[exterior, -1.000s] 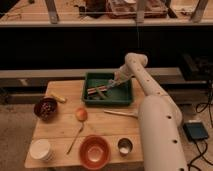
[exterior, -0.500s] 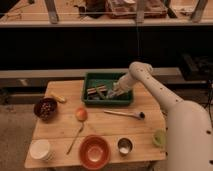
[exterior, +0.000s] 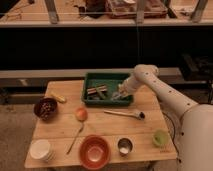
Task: Wipe tray with towel
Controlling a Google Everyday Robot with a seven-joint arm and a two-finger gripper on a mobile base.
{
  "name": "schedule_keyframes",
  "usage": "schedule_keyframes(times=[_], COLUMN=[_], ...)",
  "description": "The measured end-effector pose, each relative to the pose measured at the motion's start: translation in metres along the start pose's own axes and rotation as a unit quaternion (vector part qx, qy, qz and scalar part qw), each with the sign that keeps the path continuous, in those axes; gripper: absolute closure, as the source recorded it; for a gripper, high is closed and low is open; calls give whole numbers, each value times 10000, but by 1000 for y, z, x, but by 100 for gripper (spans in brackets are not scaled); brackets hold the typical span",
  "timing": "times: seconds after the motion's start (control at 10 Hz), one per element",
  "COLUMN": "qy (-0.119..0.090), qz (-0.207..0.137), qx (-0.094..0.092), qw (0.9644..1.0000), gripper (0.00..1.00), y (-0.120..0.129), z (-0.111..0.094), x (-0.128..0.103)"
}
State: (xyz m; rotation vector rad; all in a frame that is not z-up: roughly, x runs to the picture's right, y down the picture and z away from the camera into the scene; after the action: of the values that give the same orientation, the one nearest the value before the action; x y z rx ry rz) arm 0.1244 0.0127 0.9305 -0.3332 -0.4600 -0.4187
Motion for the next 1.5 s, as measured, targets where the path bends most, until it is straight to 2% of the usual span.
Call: schedule_keyframes(times=[0.3,0.5,0.7,0.8,0.9,1.1,1.3,1.5], qy=[297,404,324,207,2,-321,-583,-706], qz=[-148,-250,-279,-262,-237,-227,-197,-162], qx=[-77,-105,-98,-91,-77,-101,-184,-248], qw=[9994,9988,9990,9994,9997,9992,9979,9971], gripper=[100,100,100,100,100,100,100,100], y=[-40,-71,-86,-89,-89,-72,-37,-2], z=[14,35,49,54,57,58,52,41], x=[35,44,40,35,24,2,-23,-40])
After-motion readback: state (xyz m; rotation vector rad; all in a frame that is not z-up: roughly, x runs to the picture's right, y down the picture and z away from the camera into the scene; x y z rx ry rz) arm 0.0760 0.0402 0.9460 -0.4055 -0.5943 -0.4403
